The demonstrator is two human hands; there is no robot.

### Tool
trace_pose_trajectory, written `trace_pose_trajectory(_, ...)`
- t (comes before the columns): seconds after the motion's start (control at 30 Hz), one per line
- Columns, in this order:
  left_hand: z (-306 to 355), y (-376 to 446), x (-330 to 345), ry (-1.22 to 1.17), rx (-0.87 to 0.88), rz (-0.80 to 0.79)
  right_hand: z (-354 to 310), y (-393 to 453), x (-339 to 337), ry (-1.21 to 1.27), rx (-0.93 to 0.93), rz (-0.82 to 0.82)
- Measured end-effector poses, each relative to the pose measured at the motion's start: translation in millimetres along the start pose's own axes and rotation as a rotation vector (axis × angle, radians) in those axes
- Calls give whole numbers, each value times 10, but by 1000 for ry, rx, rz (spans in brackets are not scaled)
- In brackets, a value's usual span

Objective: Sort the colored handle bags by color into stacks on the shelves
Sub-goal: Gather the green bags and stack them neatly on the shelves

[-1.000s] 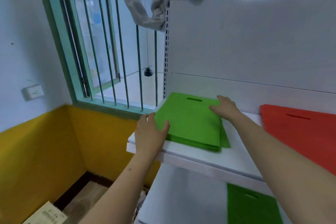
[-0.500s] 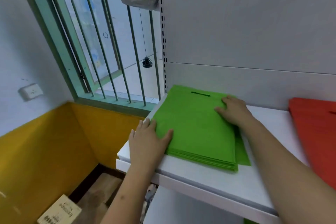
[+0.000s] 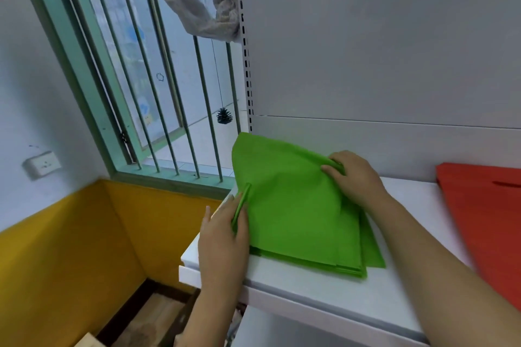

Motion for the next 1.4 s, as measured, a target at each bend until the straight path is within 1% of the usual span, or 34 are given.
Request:
trace_pose_trajectory(0.07, 99, -22, -60, -132, -44, -38, -20, -21, -69, -69, 10, 8)
trace_pose_trajectory(0.17, 184, 16, -167, -323, -158, -62, -77, -43, -190, -221, 56, -1)
trace_pose_trajectory(0.23, 242, 41, -257, -454, -255, -87, -146, -38, -249, -222, 59, -12)
trace_pose_trajectory(0.27, 259, 41, -306, -515, -303, -97, -188, -41, -270, -166, 52, -15)
trace_pose_trajectory(0.33, 269, 16, -422, -602, -407, -92, -285, -70, -327, 69, 50, -14)
trace_pose_trajectory(0.4, 250, -30, -551, -666, -503, -84, -383, -149, -425, 303, 108, -8)
trace_pose_trajectory(0.47, 229, -100, -691, -684, -566, -73, -430, -258, -503, 493, 209, 11)
trace_pose_trajectory(0.53, 222, -201, -835, -664, -592, -24, -450, -392, -550, 591, 289, 54)
trace_pose_trajectory(0.67, 201, -503, -1121, -585, -611, 46, -534, -758, -591, 565, 337, 156)
trace_pose_trajectory(0.73, 152, -711, -1254, -550, -640, 47, -615, -1006, -626, 458, 360, 166)
trace_pose_trajectory(0.8, 44, -945, -1338, -545, -718, 28, -688, -1279, -670, 389, 412, 161)
trace_pose_trajectory(0.87, -43, -1213, -1352, -536, -785, -8, -740, -1587, -723, 429, 440, 145)
trace_pose_trajectory(0.93, -78, -1500, -1292, -520, -811, -48, -720, -1921, -813, 418, 437, 160)
trace_pose_trajectory(1.03, -66, -1991, -1079, -517, -851, -150, -595, -2522, -1015, 292, 430, 209)
trace_pose_trajectory(1.13, -27, -2484, -790, -482, -882, -309, -421, -3148, -1215, 142, 443, 227)
trace_pose_trajectory(1.23, 62, -2898, -538, -469, -939, -453, -123, -3675, -1305, 13, 457, 151)
trace_pose_trajectory(1.3, 68, -3105, -362, -417, -935, -536, 151, -3954, -1284, -43, 480, 96)
trace_pose_trajectory(1.4, 74, -3350, -78, -345, -965, -641, 588, -4296, -1200, -9, 551, 67)
Point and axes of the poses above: each hand's wrist, its own y-axis towards the middle knuckle, its own x-axis out of the palm, z = x × y, the point moved 1 cm from there along y, towards the middle knuckle, and after that the axes turned 14 degrees about -y, right-handed, at the moved point
